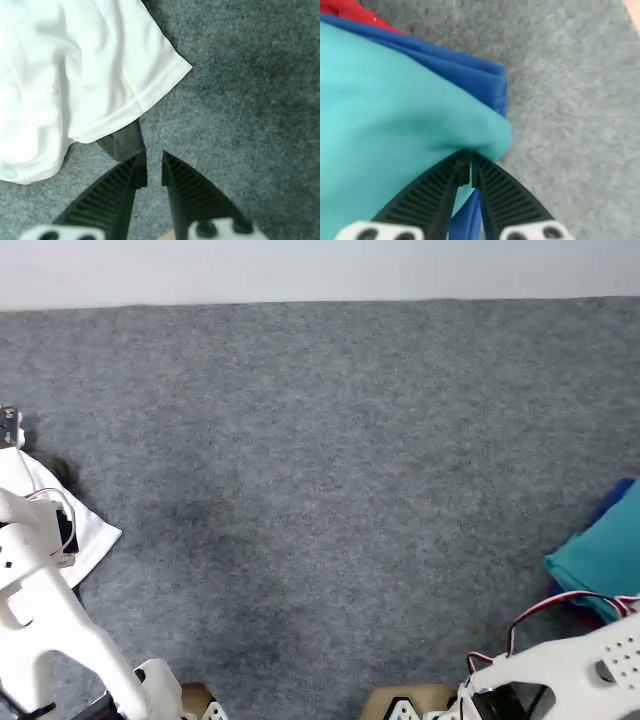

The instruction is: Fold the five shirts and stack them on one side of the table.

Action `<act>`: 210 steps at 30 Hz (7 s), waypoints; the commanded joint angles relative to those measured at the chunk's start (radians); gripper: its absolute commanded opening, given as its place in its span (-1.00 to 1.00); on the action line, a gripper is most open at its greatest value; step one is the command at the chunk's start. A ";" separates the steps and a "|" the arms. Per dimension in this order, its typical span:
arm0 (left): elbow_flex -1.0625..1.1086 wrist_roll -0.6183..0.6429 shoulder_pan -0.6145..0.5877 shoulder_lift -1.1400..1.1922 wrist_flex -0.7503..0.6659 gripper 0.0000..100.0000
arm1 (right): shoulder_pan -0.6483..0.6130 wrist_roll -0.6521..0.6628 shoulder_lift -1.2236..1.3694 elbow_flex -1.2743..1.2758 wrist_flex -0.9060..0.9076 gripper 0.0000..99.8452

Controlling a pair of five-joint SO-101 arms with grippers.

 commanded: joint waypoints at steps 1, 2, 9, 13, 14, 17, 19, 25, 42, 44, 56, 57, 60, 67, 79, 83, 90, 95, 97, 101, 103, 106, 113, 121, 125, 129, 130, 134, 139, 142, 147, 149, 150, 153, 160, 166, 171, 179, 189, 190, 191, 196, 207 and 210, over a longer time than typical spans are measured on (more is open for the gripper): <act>-0.005 0.000 0.003 -0.031 0.008 -0.88 | 0.001 0.008 -0.180 -0.040 0.064 -0.98; -0.007 0.000 0.003 -0.032 0.008 -0.88 | -0.005 0.006 -0.213 -0.038 0.085 -0.98; -0.008 0.000 -0.002 -0.032 0.008 -0.88 | -0.101 -0.095 -0.371 -0.038 0.306 -0.98; -0.008 -0.002 -0.002 -0.031 0.000 -0.88 | -0.202 -0.112 -0.407 -0.034 0.521 -0.98; -0.008 -0.005 -0.002 -0.028 0.000 -0.88 | -0.228 -0.114 -0.414 -0.034 0.573 -0.98; -0.004 -0.015 -0.002 -0.023 -0.012 -0.88 | -0.295 -0.132 -0.427 -0.029 0.680 -0.98; -0.001 -0.060 -0.002 -0.021 -0.044 -0.88 | -0.309 -0.195 -0.453 0.002 0.677 -0.98; 0.071 -0.219 0.006 -0.020 -0.183 -0.67 | -0.417 -0.212 -0.590 0.187 0.677 -0.98; 0.446 -0.400 0.000 0.074 -0.674 -0.56 | -0.644 -0.212 -1.072 0.770 0.676 -0.98; 0.417 -0.402 -0.003 0.155 -0.698 -0.56 | -0.648 -0.212 -1.090 0.781 0.676 -0.98; 0.130 -0.402 -0.006 0.591 -0.701 -0.60 | -0.648 -0.213 -1.109 0.783 0.676 -0.98; 0.107 -0.402 -0.005 0.623 -0.701 -0.64 | -0.648 -0.213 -1.109 0.783 0.676 -0.98; 0.042 -0.404 0.000 0.690 -0.694 -0.80 | -0.648 -0.213 -1.109 0.783 0.676 -0.98; -0.114 -0.391 0.081 0.624 -0.505 -1.00 | -0.647 -0.213 -1.110 0.783 0.677 -0.98; -0.271 -0.127 0.336 0.189 -0.434 -1.00 | -0.645 -0.215 -1.112 0.783 0.679 -0.98; -0.274 -0.101 0.480 0.083 -0.440 -1.00 | -0.645 -0.215 -1.136 0.784 0.679 -0.98; -0.274 -0.095 0.821 -0.038 -0.417 -1.00 | -0.648 -0.213 -1.210 0.786 0.679 -0.98; -0.274 -0.095 1.096 -0.089 -0.247 -1.00 | -0.648 -0.213 -1.213 0.793 0.677 -0.98; -0.274 -0.095 1.191 -0.100 -0.147 -1.00 | -0.648 -0.213 -1.214 0.818 0.677 -0.98; -0.271 -0.100 1.260 -0.114 0.044 -0.99 | -0.648 -0.213 -1.216 0.876 0.677 -0.98; -0.248 -0.100 1.250 -0.141 0.069 -0.99 | -0.648 -0.212 -1.216 0.888 0.677 -0.98; -0.162 -0.144 1.169 -0.247 0.069 -0.99 | -0.651 -0.212 -1.216 0.888 0.676 -0.98; 0.111 -0.279 0.931 -0.480 0.069 -0.99 | -0.803 -0.212 -1.207 0.887 0.668 -0.98; 0.292 -0.443 0.535 -0.641 0.068 -0.99 | -0.943 -0.213 -1.205 0.887 0.559 -0.98; 0.335 -0.542 0.301 -0.667 0.068 -1.00 | -0.969 -0.212 -1.204 0.887 0.498 -0.98; 0.369 -0.660 0.046 -0.669 0.064 -1.00 | -1.017 -0.212 -1.138 0.859 0.469 -0.98; 0.383 -0.686 -0.014 -0.669 0.064 -1.00 | -1.029 -0.213 -1.106 0.835 0.469 -0.98; 0.455 -0.784 -0.210 -0.669 0.044 -1.00 | -1.109 -0.218 -0.937 0.678 0.479 -0.98; 0.539 -0.790 -0.359 -0.667 -0.029 -1.00 | -1.245 -0.218 -0.714 0.445 0.490 -0.98; 0.576 -0.790 -0.400 -0.667 -0.037 -1.00 | -1.331 -0.218 -0.567 0.296 0.504 -0.98; 0.608 -0.789 -0.448 -0.669 -0.034 -1.00 | -1.428 -0.213 -0.305 0.020 0.509 -0.97; 0.608 -0.789 -0.457 -0.671 -0.031 -1.00 | -1.457 -0.215 -0.200 -0.101 0.510 -0.94; 0.608 -0.787 -0.459 -0.671 -0.031 -1.00 | -1.469 -0.216 -0.154 -0.157 0.510 -0.92; 0.608 -0.787 -0.459 -0.672 -0.031 -1.00 | -1.512 -0.212 -0.028 -0.313 0.510 -0.86; 0.608 -0.786 -0.456 -0.672 -0.031 -1.00 | -1.609 -0.104 0.205 -0.641 0.486 -0.73; 0.608 -0.786 -0.453 -0.672 -0.029 -1.00 | -1.676 -0.044 0.348 -0.836 0.495 -0.73; 0.605 -0.784 -0.454 -0.672 -0.035 -1.00 | -1.679 -0.048 0.383 -0.905 0.512 -0.73; 0.506 -0.663 -0.514 -0.671 -0.071 -0.99 | -1.682 -0.048 0.390 -0.980 0.636 -0.73; 0.504 -0.649 -0.514 -0.672 -0.071 -0.99 | -1.821 -0.009 0.412 -0.980 0.611 -0.73; 0.504 -0.649 -0.514 -0.672 -0.071 -0.99 | -1.840 0.028 0.426 -0.984 0.613 -0.73; 0.504 -0.649 -0.516 -0.672 -0.071 -0.99 | -1.854 0.061 0.440 -0.987 0.613 -0.73; 0.498 -0.649 -0.499 -0.674 -0.074 -0.99 | -1.879 0.100 0.455 -0.988 0.624 -0.73; 0.498 -0.647 -0.436 -0.674 0.002 -0.99 | -1.974 0.120 0.384 -0.980 0.641 -0.73; 0.498 -0.647 -0.442 -0.674 0.006 -0.99 | -2.009 0.178 0.429 -0.987 0.610 -0.73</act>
